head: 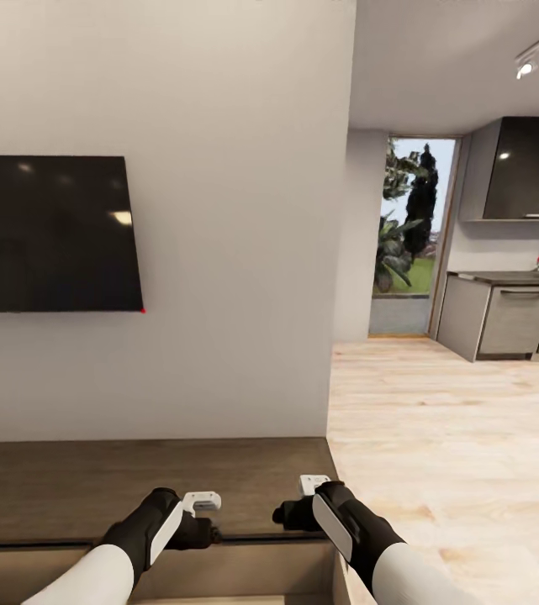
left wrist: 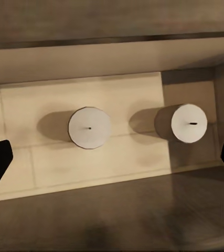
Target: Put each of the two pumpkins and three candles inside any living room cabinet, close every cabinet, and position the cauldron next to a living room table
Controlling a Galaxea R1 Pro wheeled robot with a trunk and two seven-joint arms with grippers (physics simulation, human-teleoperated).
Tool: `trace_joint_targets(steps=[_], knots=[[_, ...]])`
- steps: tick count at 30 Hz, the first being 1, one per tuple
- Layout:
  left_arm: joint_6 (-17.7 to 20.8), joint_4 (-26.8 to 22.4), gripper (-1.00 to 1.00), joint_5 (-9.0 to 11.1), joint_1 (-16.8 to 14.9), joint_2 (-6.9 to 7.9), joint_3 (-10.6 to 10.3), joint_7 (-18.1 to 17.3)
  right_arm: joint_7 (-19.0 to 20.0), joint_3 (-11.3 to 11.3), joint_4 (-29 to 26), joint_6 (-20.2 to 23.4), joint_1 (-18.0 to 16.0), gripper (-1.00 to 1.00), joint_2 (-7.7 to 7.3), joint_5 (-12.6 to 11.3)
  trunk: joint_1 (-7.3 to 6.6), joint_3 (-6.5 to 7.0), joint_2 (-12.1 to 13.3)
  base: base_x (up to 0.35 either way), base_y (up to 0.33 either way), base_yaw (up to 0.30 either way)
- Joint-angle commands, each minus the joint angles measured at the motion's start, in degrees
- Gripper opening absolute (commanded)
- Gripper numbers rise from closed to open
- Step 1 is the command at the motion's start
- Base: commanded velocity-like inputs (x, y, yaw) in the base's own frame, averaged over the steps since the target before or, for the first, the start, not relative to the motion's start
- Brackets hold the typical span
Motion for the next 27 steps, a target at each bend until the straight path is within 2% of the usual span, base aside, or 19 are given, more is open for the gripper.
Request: trace_joint_targets(steps=[1, 27], knots=[[0.3, -0.1, 1.0, 0.6, 0.0, 0.06, -0.4, 0.2, -0.5, 0.3, -0.1, 0.2, 0.0, 1.0, -0.04, -0.6, -0.23, 0.11, 0.4, 0.0, 0.0, 0.0], [-0.3, -0.2, 1.0, 0.6, 0.0, -0.03, -0.6, 0.8, -0.4, 0.3, -0.1, -0.3, 0.0, 1.0, -0.04, -0.6, -5.94, 4.78, 10.8, 0.0, 0.0, 0.0]])
